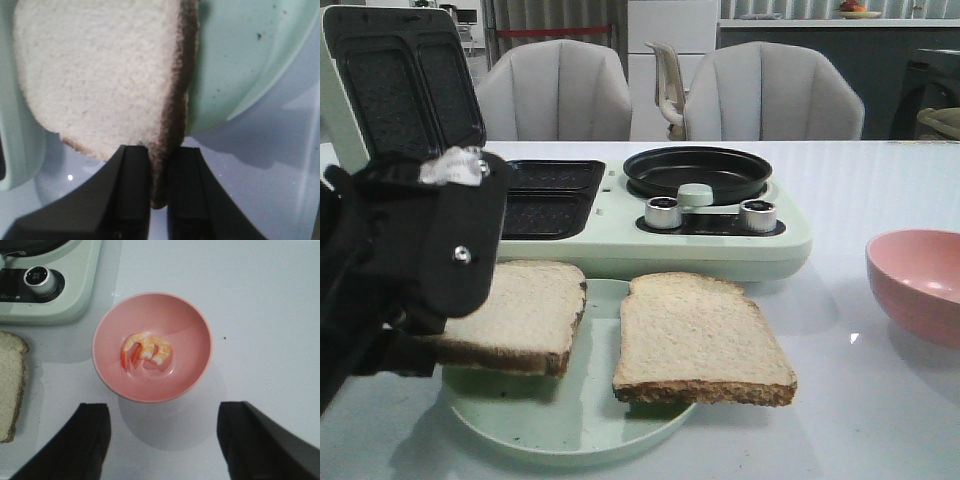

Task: Make breakfast with bread and shrimp
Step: 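Carry the bread slice with the left gripper onto the sandwich plate, then open the left gripper and withdraw it from the sandwich maker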

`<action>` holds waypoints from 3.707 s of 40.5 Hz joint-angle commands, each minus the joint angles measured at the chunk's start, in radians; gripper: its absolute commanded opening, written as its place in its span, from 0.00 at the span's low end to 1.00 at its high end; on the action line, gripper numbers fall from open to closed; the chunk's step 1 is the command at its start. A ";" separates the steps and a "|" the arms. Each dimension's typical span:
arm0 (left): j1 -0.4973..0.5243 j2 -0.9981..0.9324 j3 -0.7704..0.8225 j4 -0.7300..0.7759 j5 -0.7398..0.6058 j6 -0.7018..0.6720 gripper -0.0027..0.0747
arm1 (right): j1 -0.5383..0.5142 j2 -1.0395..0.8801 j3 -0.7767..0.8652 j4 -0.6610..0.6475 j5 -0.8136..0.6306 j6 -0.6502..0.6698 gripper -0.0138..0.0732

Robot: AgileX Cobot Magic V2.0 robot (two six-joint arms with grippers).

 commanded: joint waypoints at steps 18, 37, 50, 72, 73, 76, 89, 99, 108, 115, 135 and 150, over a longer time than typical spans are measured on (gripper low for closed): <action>0.006 -0.406 -0.114 0.287 0.032 -0.008 0.17 | -0.008 -0.002 -0.035 0.006 -0.069 -0.009 0.80; 0.267 -0.006 -0.335 0.423 -0.229 -0.008 0.16 | -0.008 -0.002 -0.035 0.006 -0.069 -0.009 0.80; 0.365 0.305 -0.607 0.442 -0.231 -0.008 0.16 | -0.008 -0.002 -0.035 0.006 -0.069 -0.009 0.80; 0.473 0.470 -0.744 0.539 -0.265 -0.008 0.25 | -0.008 -0.002 -0.035 0.006 -0.069 -0.009 0.80; 0.475 0.470 -0.744 0.537 -0.270 -0.008 0.30 | -0.008 -0.002 -0.035 0.006 -0.069 -0.009 0.80; 0.480 0.470 -0.744 0.530 -0.274 -0.008 0.44 | -0.008 -0.002 -0.035 0.006 -0.069 -0.009 0.80; 0.493 0.466 -0.744 0.496 -0.352 -0.008 0.72 | -0.008 -0.002 -0.035 0.006 -0.069 -0.009 0.80; 0.493 0.417 -0.727 0.434 -0.346 -0.008 0.72 | -0.008 -0.002 -0.035 0.006 -0.069 -0.009 0.80; 0.481 0.305 -0.719 0.295 -0.289 -0.008 0.72 | -0.008 -0.002 -0.035 0.006 -0.069 -0.009 0.80; 0.392 0.205 -0.719 0.113 -0.013 -0.008 0.72 | -0.008 -0.002 -0.035 0.006 -0.069 -0.009 0.80; 0.083 -0.160 -0.719 -0.365 0.519 -0.073 0.72 | -0.008 -0.002 -0.035 0.006 -0.069 -0.009 0.80; 0.083 -0.488 -0.572 -0.609 0.543 -0.113 0.72 | -0.008 -0.002 -0.035 0.006 -0.069 -0.009 0.80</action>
